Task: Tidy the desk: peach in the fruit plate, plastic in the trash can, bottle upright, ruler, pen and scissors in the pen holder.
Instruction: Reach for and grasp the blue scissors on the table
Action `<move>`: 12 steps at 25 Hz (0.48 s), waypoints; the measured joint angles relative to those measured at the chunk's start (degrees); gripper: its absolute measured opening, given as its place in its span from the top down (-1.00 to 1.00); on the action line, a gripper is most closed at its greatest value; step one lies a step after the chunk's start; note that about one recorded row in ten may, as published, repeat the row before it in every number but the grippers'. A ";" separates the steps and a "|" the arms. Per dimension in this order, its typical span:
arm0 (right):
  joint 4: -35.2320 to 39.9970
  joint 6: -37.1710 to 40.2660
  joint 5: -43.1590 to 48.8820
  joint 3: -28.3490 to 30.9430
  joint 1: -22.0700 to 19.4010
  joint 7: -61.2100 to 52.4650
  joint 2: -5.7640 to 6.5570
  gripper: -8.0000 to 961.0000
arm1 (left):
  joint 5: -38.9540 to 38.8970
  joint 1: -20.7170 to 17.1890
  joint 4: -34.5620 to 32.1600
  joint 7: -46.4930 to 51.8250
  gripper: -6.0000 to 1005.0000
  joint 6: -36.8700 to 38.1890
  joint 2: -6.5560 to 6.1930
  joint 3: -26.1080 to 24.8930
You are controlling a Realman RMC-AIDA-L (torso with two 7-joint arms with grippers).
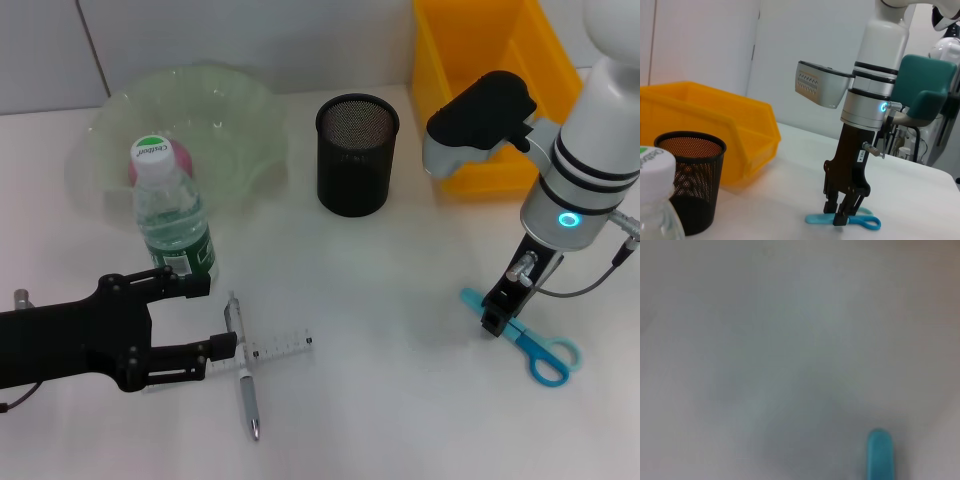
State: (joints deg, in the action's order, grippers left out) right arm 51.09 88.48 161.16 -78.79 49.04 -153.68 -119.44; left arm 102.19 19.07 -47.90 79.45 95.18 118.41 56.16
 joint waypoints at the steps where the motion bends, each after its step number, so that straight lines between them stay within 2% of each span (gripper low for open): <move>1: -0.01 -0.07 0.01 -0.15 -0.01 -0.04 0.00 0.35 | 0.02 0.00 0.00 -0.01 -0.62 0.00 0.00 0.00; 12: -0.03 -0.68 0.04 -0.83 -0.18 -0.56 0.00 0.35 | 0.03 -0.24 0.00 -0.33 -0.62 0.06 -0.02 0.00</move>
State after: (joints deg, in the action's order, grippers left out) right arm 51.06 87.80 161.21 -79.62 48.86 -154.24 -119.43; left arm 102.22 18.83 -47.90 79.12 95.24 118.39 56.16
